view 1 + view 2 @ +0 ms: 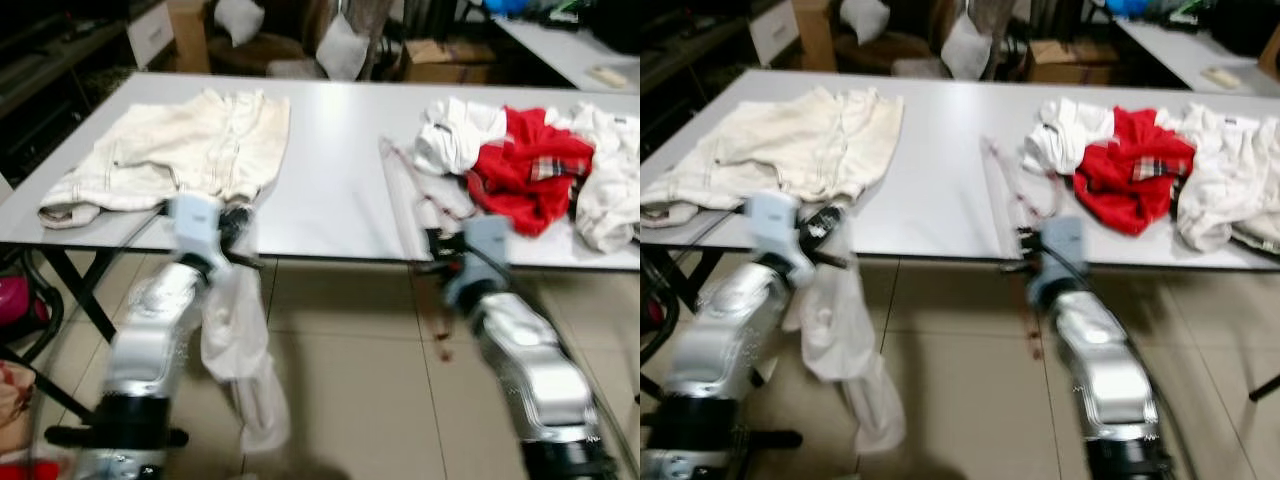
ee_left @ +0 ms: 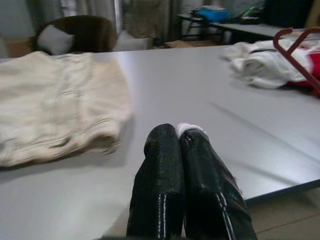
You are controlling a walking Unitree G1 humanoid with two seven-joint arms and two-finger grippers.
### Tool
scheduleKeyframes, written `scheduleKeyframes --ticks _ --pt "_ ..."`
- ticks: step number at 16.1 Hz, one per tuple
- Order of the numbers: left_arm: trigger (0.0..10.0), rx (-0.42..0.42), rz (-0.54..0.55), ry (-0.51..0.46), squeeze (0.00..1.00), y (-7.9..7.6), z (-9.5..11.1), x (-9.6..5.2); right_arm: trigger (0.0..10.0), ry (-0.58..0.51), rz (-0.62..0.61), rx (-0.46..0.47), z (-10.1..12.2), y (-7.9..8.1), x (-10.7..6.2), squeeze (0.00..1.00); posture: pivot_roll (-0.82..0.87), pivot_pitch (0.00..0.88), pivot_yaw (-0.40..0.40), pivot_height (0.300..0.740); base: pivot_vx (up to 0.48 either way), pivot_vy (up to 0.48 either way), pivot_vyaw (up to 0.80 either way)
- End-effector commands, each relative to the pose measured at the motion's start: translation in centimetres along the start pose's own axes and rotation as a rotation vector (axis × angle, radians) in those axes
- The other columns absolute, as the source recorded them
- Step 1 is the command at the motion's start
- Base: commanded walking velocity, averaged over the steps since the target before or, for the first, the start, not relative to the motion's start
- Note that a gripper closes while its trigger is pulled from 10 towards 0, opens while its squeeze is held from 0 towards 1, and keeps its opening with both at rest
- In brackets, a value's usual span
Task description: Hang hanger
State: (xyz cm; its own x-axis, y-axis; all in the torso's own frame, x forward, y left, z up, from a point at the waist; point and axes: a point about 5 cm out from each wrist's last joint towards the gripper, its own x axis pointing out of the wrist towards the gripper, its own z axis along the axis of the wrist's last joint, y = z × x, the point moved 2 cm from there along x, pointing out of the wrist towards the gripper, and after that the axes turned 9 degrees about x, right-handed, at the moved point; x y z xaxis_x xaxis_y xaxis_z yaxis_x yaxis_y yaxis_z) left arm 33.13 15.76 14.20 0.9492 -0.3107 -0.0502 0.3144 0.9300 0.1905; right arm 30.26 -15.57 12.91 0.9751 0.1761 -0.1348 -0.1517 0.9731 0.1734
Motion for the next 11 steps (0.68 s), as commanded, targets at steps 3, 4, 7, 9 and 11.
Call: scheduleKeyframes --ticks 3,4,7,9,11 --pt "10.0 0.034 0.038 -0.038 0.00 1.4 1.1 0.0 10.0 -0.017 0.104 -0.020 0.8 1.4 0.3 0.00 -0.08 0.000 -0.008 0.740 0.331 0.000 0.00" --pt "10.0 0.037 0.042 -0.040 0.00 1.6 1.3 0.0 10.0 -0.015 0.141 -0.029 1.0 1.4 0.2 0.00 -0.08 0.000 -0.007 0.740 0.326 0.000 0.00" --pt "10.0 0.056 0.036 -0.060 0.00 2.1 2.1 0.4 10.0 -0.003 0.283 -0.089 2.2 1.2 -0.5 0.00 -0.07 0.000 -0.004 0.740 0.328 0.000 0.00" --pt "10.0 0.066 0.005 -0.113 0.00 2.2 4.2 2.2 10.0 0.030 0.460 -0.185 4.0 0.4 -2.3 0.00 -0.08 0.000 0.007 0.740 0.330 0.000 0.00" --pt "10.0 0.082 -0.019 -0.141 0.00 2.3 5.4 3.1 10.0 0.069 0.581 -0.223 4.7 0.6 -3.7 0.00 -0.09 0.000 0.015 0.740 0.330 0.000 0.00"
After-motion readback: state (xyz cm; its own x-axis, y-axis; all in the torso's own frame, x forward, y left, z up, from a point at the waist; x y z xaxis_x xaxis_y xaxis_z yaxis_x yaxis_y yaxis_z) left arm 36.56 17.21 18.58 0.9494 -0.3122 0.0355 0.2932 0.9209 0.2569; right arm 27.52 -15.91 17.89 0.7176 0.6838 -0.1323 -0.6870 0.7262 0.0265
